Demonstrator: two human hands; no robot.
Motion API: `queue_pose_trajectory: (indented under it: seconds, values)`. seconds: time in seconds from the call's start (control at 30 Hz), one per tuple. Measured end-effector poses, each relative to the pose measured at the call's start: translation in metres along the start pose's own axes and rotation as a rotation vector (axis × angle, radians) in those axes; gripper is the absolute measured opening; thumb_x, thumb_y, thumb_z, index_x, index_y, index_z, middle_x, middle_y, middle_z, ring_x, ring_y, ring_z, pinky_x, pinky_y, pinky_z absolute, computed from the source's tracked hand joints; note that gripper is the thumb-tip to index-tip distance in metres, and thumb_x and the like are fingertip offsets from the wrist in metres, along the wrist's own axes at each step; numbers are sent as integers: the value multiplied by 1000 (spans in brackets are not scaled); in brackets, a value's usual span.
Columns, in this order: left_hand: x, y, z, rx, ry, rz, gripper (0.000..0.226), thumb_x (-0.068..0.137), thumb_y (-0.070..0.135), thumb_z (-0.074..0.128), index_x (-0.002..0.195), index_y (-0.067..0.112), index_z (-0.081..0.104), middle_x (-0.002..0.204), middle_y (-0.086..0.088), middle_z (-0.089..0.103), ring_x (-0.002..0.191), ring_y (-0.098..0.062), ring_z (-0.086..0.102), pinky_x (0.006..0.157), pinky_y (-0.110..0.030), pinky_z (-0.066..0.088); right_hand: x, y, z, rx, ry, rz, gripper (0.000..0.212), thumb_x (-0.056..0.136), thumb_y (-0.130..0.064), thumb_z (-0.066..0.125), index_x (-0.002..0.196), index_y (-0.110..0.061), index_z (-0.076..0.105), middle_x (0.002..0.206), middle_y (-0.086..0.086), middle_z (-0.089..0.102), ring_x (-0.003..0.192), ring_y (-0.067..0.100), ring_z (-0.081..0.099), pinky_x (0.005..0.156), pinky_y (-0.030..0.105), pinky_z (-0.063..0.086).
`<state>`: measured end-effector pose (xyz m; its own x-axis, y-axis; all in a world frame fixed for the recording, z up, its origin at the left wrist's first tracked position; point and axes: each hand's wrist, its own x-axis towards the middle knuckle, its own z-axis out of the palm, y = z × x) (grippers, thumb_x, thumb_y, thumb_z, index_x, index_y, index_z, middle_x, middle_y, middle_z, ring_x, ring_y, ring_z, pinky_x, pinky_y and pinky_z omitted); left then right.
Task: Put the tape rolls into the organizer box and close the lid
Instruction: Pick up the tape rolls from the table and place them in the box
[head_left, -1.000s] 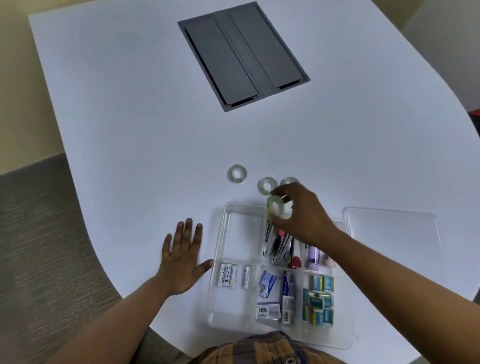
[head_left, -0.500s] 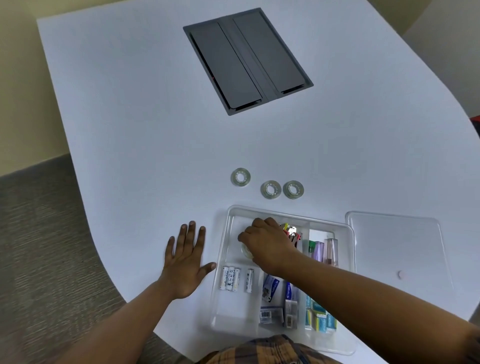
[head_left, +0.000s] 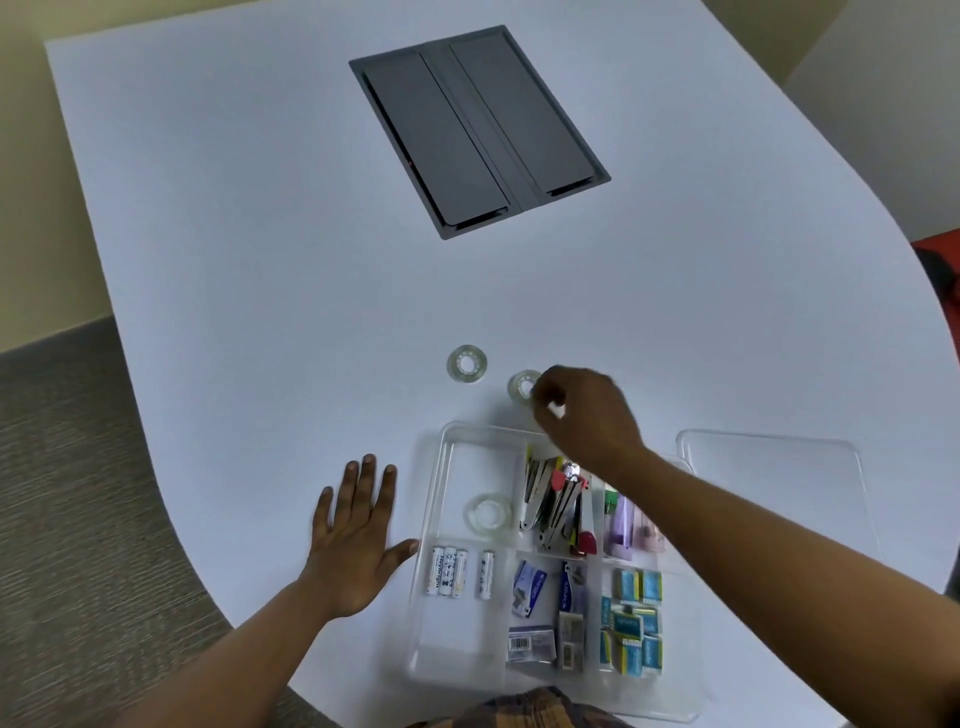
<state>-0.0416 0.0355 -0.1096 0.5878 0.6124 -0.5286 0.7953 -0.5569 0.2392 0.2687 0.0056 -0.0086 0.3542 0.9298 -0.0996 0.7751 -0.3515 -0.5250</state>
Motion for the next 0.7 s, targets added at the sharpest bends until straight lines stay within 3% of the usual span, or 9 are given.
queue_pose_trajectory:
  seconds: [0.17,0.27,0.57,0.7]
  values:
    - [1,0,-1,3,4,-7,93,68,81,-17,141,24,-33,150,-2,-41,136,-14,-40,112,-41,-23,28,49,0,-91,-92,277,52,76,-26,77,123,-14,60,126,8,60,113,29,57,90,39,50]
    - [1,0,0,3,9,-5,94,70,81,-14,143,22,-29,151,-2,-38,137,-15,-39,111,-40,-24,32,64,9,-121,-145,306,67,70,-29,81,130,-16,55,131,8,56,117,30,55,93,41,50]
    - [1,1,-2,-1,-7,-3,94,67,82,-17,140,25,-34,148,-1,-43,135,-16,-41,112,-41,-23,31,67,13,-166,-78,311,50,70,-35,76,115,-20,64,108,5,64,97,29,62,77,36,52]
    - [1,2,-3,-8,-11,-5,95,65,82,-19,139,25,-36,148,-1,-44,135,-17,-41,112,-43,-21,28,46,0,-48,56,272,49,67,-39,76,111,-22,62,105,1,64,92,24,62,76,37,52]
